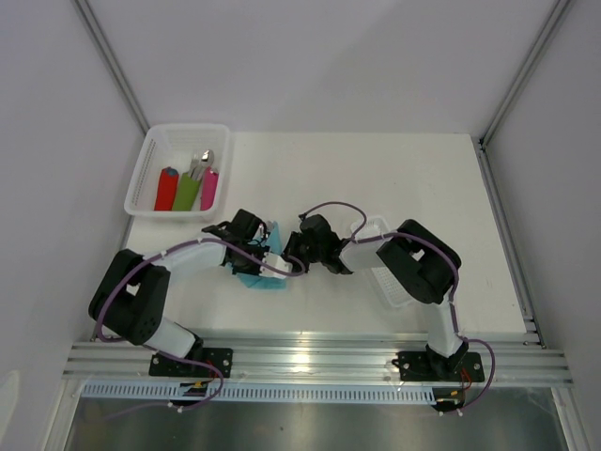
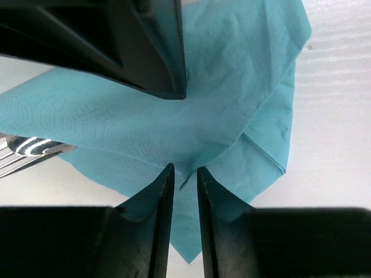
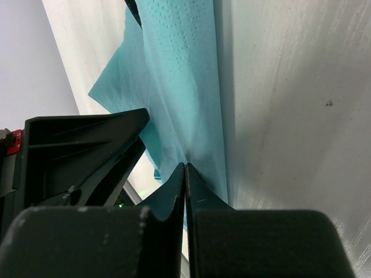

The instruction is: Place the utensils on the paper napkin and roll it up

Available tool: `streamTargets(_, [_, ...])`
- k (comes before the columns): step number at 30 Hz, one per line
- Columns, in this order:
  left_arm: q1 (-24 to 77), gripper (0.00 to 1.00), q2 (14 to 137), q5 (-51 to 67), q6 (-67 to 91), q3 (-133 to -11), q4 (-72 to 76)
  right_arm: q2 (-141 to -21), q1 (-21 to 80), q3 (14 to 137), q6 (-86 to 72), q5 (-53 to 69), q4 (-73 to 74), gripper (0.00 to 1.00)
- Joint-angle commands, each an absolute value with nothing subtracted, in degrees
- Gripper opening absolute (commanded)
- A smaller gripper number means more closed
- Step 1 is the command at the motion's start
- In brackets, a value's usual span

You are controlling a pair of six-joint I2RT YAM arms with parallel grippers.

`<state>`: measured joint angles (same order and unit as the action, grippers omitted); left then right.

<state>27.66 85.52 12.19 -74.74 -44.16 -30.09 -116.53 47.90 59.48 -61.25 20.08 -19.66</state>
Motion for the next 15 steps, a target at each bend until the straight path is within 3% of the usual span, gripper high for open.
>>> streamTargets(1, [27.34,0.28,84.64,15.89,-67.97,-48.24,-34.08,-117.6,47.64,59.5,-60.64,18.72,-18.9,0.0])
streamTargets(8, [26.72,0.32,82.18,18.01,-64.78,-48.78,-35.33,-116.37,47.99,60.29,-59.59,18.19,-18.99,0.0])
streamTargets(15, [19.36,0.45,75.59,29.09,-55.23,-53.69,-42.97,-117.51,48.25,60.91,-59.68,17.93,-18.63,0.0])
